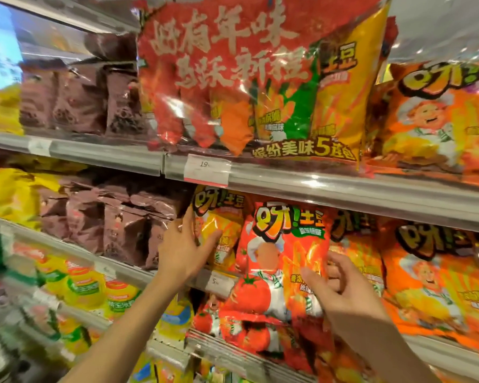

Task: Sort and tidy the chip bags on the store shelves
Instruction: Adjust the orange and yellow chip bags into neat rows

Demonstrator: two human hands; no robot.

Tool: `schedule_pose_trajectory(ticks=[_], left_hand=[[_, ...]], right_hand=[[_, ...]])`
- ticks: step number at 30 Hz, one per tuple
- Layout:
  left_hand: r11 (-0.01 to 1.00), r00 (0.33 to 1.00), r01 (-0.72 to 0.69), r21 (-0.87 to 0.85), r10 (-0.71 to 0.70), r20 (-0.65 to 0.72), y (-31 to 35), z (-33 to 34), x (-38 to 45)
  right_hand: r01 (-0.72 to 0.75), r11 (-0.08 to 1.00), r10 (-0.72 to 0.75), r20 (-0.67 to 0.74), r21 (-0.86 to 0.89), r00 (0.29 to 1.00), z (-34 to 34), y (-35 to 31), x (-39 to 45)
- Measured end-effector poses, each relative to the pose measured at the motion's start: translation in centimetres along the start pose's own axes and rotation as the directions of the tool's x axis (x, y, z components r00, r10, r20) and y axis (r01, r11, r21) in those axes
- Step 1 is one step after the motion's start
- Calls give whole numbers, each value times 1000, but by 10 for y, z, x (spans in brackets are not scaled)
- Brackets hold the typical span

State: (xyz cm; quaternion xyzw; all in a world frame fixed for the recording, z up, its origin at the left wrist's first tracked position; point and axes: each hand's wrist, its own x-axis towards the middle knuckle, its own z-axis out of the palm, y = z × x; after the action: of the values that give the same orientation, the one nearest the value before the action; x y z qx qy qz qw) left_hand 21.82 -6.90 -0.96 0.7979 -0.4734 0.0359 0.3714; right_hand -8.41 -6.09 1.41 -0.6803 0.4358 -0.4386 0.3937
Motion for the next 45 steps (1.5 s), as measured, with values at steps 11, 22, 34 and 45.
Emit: schedule_pose_trajectory(ticks=[11, 22, 34, 45], left_hand=[[988, 991, 72, -138, -55, 118, 5, -14, 15], [983, 1000, -15, -183, 19, 22, -2, -23, 20], [943, 985, -170, -287, 173, -15, -24, -26, 36], [911, 985, -162, -379, 172, -6, -43, -48, 43]], right_hand=[[11, 999, -12, -13, -34, 1000, 0, -8, 22], [-19, 998, 14, -87, -59, 996, 12, -24, 6], [-40, 984, -10, -277, -174, 961, 68, -52, -10], [-70, 979, -3, -357, -193, 934, 81, -50, -10]])
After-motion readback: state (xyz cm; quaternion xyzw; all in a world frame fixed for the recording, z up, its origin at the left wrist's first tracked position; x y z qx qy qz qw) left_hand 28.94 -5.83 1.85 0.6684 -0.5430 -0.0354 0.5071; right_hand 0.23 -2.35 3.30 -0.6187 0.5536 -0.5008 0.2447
